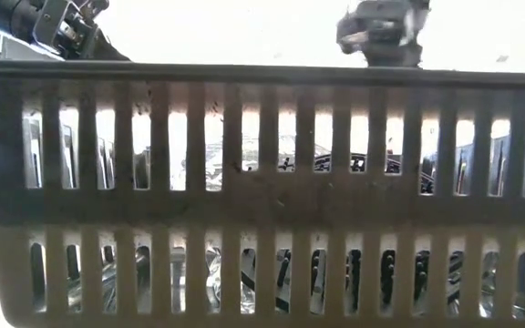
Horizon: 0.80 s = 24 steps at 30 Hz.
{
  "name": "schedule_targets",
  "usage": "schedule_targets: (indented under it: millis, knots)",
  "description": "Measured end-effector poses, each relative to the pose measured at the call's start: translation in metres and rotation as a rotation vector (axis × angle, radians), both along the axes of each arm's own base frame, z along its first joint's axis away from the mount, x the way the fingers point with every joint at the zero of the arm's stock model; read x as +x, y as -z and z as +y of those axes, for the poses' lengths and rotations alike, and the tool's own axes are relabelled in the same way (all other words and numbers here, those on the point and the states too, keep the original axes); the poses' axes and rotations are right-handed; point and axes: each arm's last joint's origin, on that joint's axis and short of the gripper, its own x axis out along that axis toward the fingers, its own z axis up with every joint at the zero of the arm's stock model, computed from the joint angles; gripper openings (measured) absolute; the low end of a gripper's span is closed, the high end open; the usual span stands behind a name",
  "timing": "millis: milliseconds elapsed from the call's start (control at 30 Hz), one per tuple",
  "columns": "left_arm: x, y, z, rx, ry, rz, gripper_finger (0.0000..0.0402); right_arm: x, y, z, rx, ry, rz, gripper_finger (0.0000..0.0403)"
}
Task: Pick & Place Travel size toiletries
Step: Put the green bottle into the middle right black bin
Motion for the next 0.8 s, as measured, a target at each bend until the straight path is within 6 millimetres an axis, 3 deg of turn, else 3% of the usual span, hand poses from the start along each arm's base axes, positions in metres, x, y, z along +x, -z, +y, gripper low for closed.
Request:
schedule_targets:
  millis: [167, 333, 567, 800]
  knots:
    - [0.001, 0.0, 0.0, 0.0, 0.0, 0.002, 0.001, -0.028, -0.01, 0.013, -0.065, 0.129, 0.093, 0.0174]
    - [0.001, 0.0, 0.0, 0.0, 0.0, -0.003, 0.001, -0.043, -0.012, 0.03, -0.123, 0.199, 0.079, 0.0174]
    - [0.001, 0.0, 0.0, -0.001, 0.0, -0.004, 0.001, -0.058, 0.019, 0.042, -0.158, 0.283, 0.114, 0.0174]
    - [0.001, 0.0, 0.0, -0.001, 0.0, -0.004, 0.001, -0.07, 0.05, 0.047, -0.081, 0.335, 0.175, 0.0174]
